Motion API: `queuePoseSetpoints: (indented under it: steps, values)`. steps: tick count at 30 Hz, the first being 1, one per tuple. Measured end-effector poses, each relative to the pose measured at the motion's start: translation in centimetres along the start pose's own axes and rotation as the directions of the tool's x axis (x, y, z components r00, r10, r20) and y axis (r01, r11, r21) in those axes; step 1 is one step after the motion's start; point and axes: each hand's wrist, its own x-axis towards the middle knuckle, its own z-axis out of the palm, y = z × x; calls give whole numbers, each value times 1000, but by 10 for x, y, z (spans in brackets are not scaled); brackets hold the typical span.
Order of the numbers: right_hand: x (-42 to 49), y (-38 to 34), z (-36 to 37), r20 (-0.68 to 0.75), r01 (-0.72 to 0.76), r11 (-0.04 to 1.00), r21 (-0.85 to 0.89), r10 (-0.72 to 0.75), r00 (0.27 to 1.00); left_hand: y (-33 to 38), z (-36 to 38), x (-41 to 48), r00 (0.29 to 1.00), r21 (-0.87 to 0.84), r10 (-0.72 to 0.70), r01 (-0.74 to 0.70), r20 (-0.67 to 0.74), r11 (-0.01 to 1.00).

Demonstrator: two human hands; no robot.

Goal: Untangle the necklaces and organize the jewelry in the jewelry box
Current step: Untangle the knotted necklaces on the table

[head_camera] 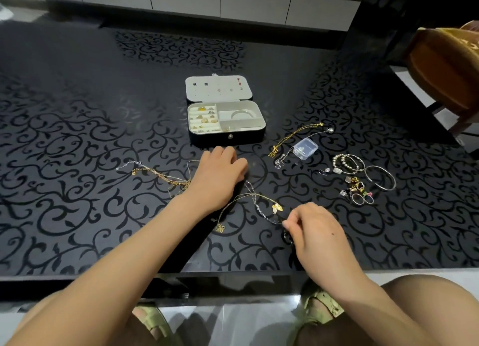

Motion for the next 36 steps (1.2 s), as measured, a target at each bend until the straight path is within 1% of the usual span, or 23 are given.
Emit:
queuePoseSetpoints:
  steps: [3,5,7,10,13,16,17,21,24,26,28,29,31,33,36]
  values:
    - [7,4,-18,-41,-10,977,214,20,999,-2,1,5,996,55,80,-78,-31,995]
    - [15,8,-25,-36,-42,956,289,55,998,-4,1,6,993,111,108,-102,-52,989]
    - [24,10,-31,-17,-65,924,377,77,997,-6,3,5,991,105,123,-117,-56,988]
    - [33,10,-39,27,-81,805,588,81,996,-6,6,3,990,29,128,-127,-51,992]
    - [40,12,-43,82,-145,714,685,122,989,-5,7,4,990,-22,131,-132,-56,991]
    - [50,10,-48,130,-216,546,809,193,973,-6,5,7,992,-50,119,-121,-46,991]
    - [53,12,-52,134,-231,533,814,216,967,-7,4,8,992,-41,118,-120,-44,992]
    - [63,24,-68,73,-226,644,731,256,964,-9,-2,12,993,30,112,-112,-24,993]
    - [66,34,-71,-8,-196,749,632,259,966,-7,-6,16,988,135,155,-153,-7,979]
    - [67,39,-67,-79,-192,827,529,273,959,-5,-9,20,979,237,204,-200,8,951]
    - [66,43,-58,-134,-220,905,363,285,949,-2,-10,24,970,305,245,-234,2,923]
    - [64,43,-53,-137,-239,928,286,286,948,-1,-11,25,966,322,257,-242,-5,915]
    - [57,40,-44,-94,-273,947,168,291,952,0,-9,26,967,331,254,-235,-13,914]
    - [50,38,-38,-56,-291,953,85,296,954,-1,-8,27,974,321,224,-206,-20,924]
    - [46,40,-31,-34,-283,956,74,286,958,-5,-8,27,986,243,163,-147,-45,959]
